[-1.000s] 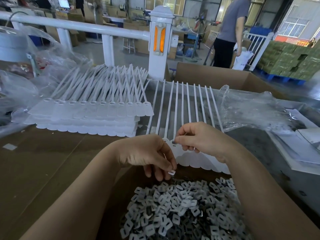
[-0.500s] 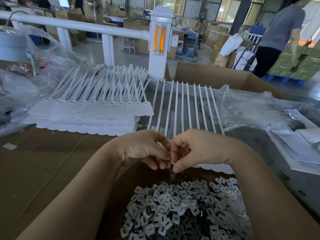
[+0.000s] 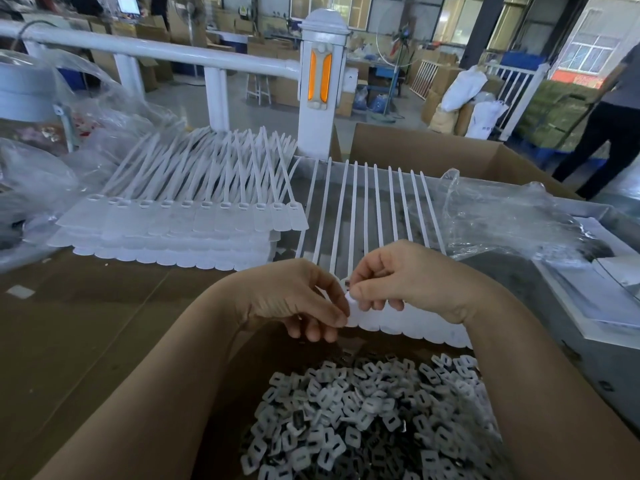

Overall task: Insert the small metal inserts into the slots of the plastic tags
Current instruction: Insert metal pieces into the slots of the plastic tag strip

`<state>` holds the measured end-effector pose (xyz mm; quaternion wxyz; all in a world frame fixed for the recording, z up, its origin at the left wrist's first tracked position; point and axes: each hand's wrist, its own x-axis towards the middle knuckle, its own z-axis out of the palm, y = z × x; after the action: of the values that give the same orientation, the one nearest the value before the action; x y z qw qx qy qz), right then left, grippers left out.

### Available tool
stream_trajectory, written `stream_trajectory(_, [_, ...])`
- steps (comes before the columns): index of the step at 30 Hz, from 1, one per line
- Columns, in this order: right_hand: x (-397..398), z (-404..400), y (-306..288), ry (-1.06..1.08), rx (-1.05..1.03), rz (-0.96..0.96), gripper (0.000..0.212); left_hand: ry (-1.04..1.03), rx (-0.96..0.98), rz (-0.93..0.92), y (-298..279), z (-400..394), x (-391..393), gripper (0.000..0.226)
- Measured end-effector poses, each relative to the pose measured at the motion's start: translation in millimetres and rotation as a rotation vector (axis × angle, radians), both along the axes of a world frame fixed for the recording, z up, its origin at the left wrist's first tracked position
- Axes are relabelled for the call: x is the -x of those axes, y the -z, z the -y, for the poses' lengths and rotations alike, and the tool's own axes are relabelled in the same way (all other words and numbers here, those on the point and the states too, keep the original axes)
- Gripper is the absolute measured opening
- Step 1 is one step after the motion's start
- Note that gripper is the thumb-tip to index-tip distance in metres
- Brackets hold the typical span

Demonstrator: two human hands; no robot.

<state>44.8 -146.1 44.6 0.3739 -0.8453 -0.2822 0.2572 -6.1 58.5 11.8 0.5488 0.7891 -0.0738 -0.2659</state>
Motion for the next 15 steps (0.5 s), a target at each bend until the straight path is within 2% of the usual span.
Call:
stream_trajectory(5, [-3.3, -1.5, 3.7, 0.089, -0.062, 0.011, 0.008, -0.113, 0.075, 0.117, 1.3, 2.6, -0.7, 0.014])
stream_trajectory(9, [-4.9, -2.8, 6.0, 0.180, -0.138, 0.040, 0.007, -0.190, 0.064, 0.185, 2.7, 4.4, -3.4, 0.014])
stream_trajectory(12, [-7.5, -3.9, 12.4, 0.323, -0.129, 0.164, 0.008, -0.315, -0.159, 0.387, 11.3, 6.6, -8.6, 0.007])
stream_trajectory(15, [-8.7, -7.5, 21.0, 0.361, 0.001, 0.320, 0.012, -0.370, -0.421, 0.557, 19.9, 8.7, -10.5, 0.014])
